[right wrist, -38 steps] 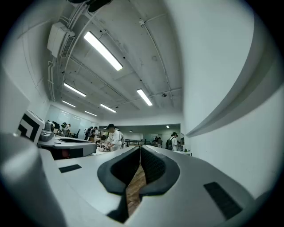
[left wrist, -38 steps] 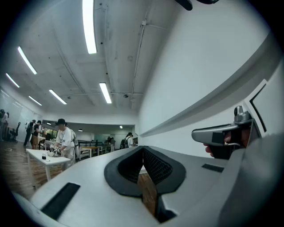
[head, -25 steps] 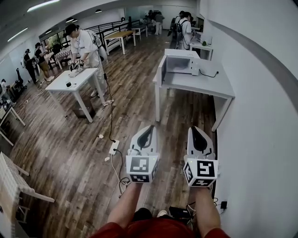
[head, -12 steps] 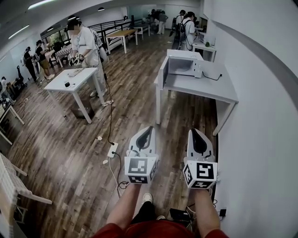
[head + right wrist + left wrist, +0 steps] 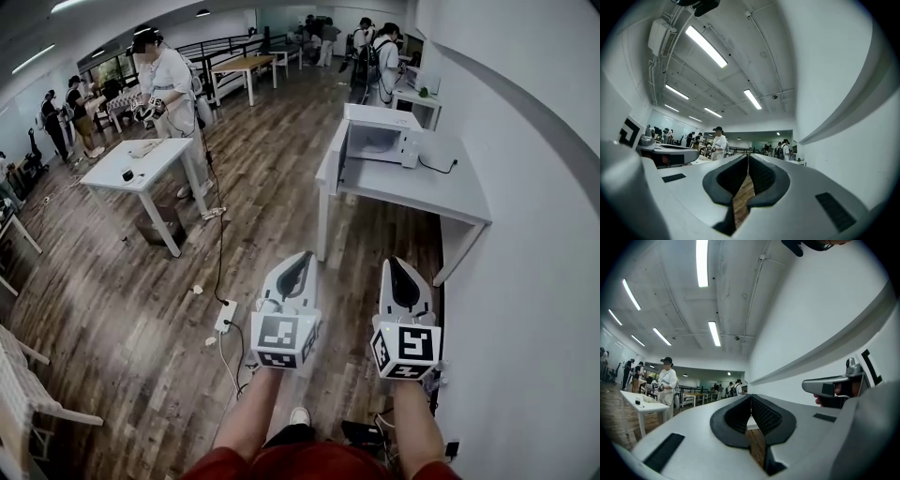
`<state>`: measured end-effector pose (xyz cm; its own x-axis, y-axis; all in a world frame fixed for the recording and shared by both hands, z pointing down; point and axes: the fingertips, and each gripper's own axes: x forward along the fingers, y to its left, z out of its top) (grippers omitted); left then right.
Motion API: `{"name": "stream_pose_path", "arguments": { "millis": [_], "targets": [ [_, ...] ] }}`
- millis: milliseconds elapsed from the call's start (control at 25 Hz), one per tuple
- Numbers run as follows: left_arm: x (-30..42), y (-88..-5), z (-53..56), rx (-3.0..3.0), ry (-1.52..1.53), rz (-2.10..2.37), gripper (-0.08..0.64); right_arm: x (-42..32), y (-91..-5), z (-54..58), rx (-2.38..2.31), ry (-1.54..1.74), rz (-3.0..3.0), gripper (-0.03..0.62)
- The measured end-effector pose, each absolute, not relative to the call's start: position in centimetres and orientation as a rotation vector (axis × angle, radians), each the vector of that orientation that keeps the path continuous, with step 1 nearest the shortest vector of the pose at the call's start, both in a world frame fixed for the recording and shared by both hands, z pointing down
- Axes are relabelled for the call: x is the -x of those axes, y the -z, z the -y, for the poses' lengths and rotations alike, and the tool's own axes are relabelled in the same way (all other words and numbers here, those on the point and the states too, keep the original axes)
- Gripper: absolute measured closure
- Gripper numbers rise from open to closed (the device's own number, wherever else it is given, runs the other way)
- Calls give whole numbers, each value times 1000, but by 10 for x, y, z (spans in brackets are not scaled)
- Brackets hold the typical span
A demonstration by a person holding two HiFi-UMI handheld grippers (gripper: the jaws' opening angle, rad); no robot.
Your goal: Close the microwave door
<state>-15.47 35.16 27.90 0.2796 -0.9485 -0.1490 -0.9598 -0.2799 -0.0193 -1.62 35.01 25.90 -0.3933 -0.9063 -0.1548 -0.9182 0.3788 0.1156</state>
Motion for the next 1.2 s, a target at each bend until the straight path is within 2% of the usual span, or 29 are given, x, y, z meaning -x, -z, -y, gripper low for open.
{"name": "stream_pose_path", "arguments": {
  "millis": [480,840,1200],
  "targets": [
    [208,-283,-267,2456,-184,-1781,532,69,-264,-271,1733,-281,-2526,565],
    [214,-297,-215,2451,-150,-1786,532,72,-279,-214,1729,-243,-2517,565],
    [199,-291,-116,2411,-142,-1825,532,59,-277,-112,1682,-236,-2536,565]
  ]
}}
